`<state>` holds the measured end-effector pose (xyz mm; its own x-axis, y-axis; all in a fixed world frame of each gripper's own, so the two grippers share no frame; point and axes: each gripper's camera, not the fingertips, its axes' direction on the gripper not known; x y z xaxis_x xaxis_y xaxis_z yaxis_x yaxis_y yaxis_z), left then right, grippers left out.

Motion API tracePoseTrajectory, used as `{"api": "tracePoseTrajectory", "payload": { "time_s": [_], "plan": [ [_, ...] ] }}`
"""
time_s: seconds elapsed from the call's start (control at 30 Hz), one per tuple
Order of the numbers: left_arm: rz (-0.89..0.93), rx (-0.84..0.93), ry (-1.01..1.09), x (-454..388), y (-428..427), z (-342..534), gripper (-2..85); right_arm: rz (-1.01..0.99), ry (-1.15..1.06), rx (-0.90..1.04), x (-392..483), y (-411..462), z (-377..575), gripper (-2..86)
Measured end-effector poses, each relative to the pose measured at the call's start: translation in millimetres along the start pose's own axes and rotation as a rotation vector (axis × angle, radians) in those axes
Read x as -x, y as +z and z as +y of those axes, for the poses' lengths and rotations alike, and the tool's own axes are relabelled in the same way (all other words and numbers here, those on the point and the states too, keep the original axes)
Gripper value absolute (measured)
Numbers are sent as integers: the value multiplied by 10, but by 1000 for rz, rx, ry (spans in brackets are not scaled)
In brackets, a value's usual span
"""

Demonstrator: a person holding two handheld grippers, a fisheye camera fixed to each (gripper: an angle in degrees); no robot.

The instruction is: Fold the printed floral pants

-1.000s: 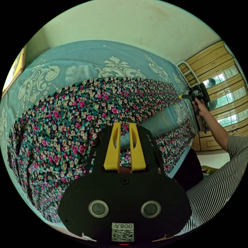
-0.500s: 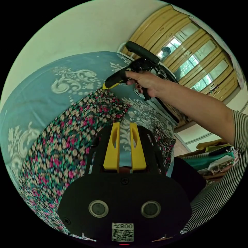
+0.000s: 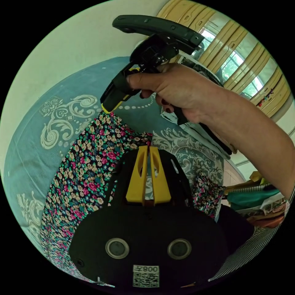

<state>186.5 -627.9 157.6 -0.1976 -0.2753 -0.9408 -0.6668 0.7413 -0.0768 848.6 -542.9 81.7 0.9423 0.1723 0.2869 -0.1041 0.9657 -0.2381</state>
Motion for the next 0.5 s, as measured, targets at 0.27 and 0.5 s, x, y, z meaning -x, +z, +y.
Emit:
{"api": "tracePoseTrajectory", "payload": {
  "time_s": [0.27, 0.5],
  "plan": [
    [59, 31, -65, 205, 63, 381, 47, -52, 77, 37, -151, 770, -263, 12],
    [172, -121, -114, 327, -424, 1225, 72, -180, 189, -40, -234, 1340, -240, 59]
  ]
}}
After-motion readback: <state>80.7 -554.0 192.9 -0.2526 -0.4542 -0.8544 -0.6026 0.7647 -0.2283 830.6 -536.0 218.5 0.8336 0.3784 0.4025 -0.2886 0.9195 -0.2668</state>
